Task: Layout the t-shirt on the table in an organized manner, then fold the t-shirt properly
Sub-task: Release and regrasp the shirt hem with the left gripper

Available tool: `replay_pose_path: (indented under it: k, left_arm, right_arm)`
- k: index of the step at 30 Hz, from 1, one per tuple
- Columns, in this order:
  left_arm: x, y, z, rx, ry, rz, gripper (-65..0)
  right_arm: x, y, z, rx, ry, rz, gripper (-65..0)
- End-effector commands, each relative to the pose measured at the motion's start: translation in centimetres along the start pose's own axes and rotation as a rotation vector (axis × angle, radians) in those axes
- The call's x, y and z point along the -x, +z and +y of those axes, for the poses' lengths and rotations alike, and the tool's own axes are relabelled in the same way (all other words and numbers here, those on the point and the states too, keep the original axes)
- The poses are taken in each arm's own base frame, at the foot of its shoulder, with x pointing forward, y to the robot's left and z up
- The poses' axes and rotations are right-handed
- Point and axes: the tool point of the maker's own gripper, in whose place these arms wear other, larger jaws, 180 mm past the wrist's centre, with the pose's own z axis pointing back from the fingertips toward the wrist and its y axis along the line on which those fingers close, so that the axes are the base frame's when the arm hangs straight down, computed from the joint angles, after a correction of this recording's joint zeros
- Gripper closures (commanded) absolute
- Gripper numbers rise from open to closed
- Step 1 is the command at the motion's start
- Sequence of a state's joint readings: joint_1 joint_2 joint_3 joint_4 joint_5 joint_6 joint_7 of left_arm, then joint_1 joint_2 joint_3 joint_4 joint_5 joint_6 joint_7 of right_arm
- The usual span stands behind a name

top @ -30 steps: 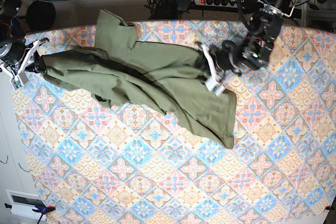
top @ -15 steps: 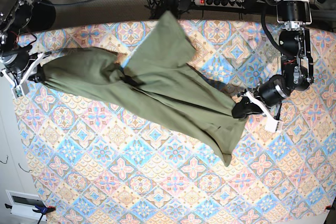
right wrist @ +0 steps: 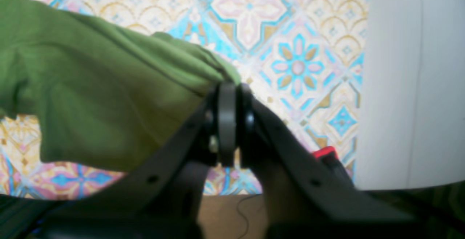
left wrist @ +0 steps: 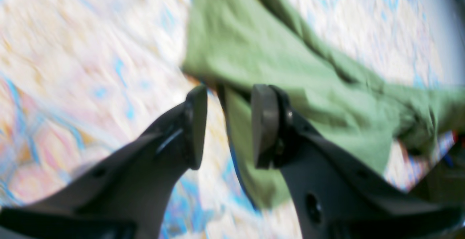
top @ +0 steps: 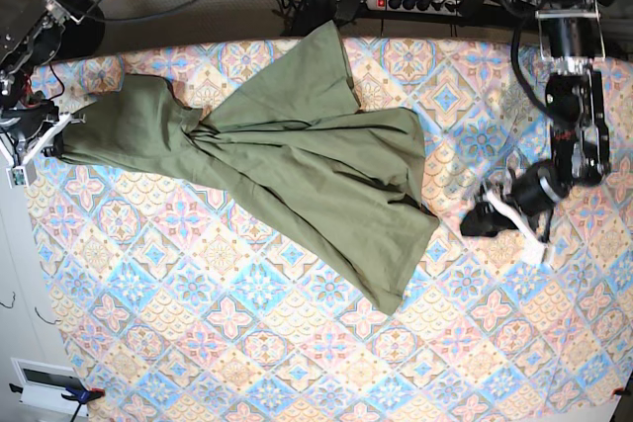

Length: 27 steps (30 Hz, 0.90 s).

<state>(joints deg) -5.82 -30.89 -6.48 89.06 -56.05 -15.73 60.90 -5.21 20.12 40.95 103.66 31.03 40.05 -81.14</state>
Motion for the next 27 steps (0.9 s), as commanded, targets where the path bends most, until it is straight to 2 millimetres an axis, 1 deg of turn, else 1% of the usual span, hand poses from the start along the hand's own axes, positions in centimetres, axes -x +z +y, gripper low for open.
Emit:
replay_pose_path:
  k: [1, 3, 4, 8, 10, 12, 13, 15, 17, 19, 22, 24, 25, 27]
  left_arm:
    - [-3.2, 0.1, 0.5, -0.007, 0.001, -0.084, -21.2]
    - [-4.7, -1.4, 1.5, -0.009, 0.066, -0.12, -21.5]
    - [-5.4, -2.4, 1.8, -0.007, 0.098, -0.134, -21.6]
    - [-7.1, -6.3, 1.9, -0.016, 0.174, -0.153, -21.6]
    - [-7.9, -8.5, 1.2, -0.025, 0.173, -0.173, -21.6]
    - [-8.1, -10.7, 0.4, -0.043, 0.139, -0.181, -21.6]
    - [-8.6, -11.8, -0.3, -0.05, 0.108, -0.195, -21.6]
    - [-8.4, -13.8, -1.2, -0.069, 0.063, -0.194, -21.6]
    - [-7.8, -15.4, -1.3, -0.092, 0.04, -0.192, -21.6]
    - [-7.2, -17.0, -1.4, -0.111, 0.036, -0.197, -21.6]
    - [-6.7, -18.5, -1.0, -0.153, 0.045, -0.197, -21.7]
    - [-6.6, -18.6, 0.3, -0.224, 0.071, -0.206, -22.0]
    - [-6.9, -18.5, 0.9, -0.254, 0.079, -0.222, -23.2]
    - [-7.2, -18.2, 1.8, -0.306, 0.094, -0.251, -28.4]
  right_arm:
    - [-1.8, 0.9, -0.7, 0.025, 0.027, -0.055, -1.1]
    - [-1.8, 0.9, -0.5, 0.023, 0.029, -0.057, -1.1]
    - [-1.3, 0.8, -0.1, 0.009, 0.024, -0.051, -1.1]
    - [-0.4, 0.8, 1.7, -0.077, 0.005, -0.067, -1.1]
    - [-0.6, 0.9, 2.5, -0.123, -0.007, -0.092, -1.1]
    - [-0.9, 1.0, 3.1, -0.153, -0.014, -0.112, -1.1]
    - [-1.0, 1.0, 3.2, -0.161, -0.016, -0.119, -1.1]
    - [-1.4, 1.2, 3.5, -0.17, -0.013, -0.135, -1.1]
    - [-2.0, 1.6, 3.9, -0.175, -0.001, -0.158, -1.1]
    - [-2.5, 1.9, 4.7, -0.199, -0.003, -0.189, -1.1]
    - [-3.0, 2.2, 5.2, -0.221, -0.006, -0.212, -1.1]
    - [-3.0, 2.2, 5.3, -0.225, -0.007, -0.215, -1.1]
    - [-3.0, 2.2, 5.3, -0.224, -0.006, -0.216, -1.1]
    - [-3.0, 2.2, 5.3, -0.224, -0.006, -0.216, -1.1]
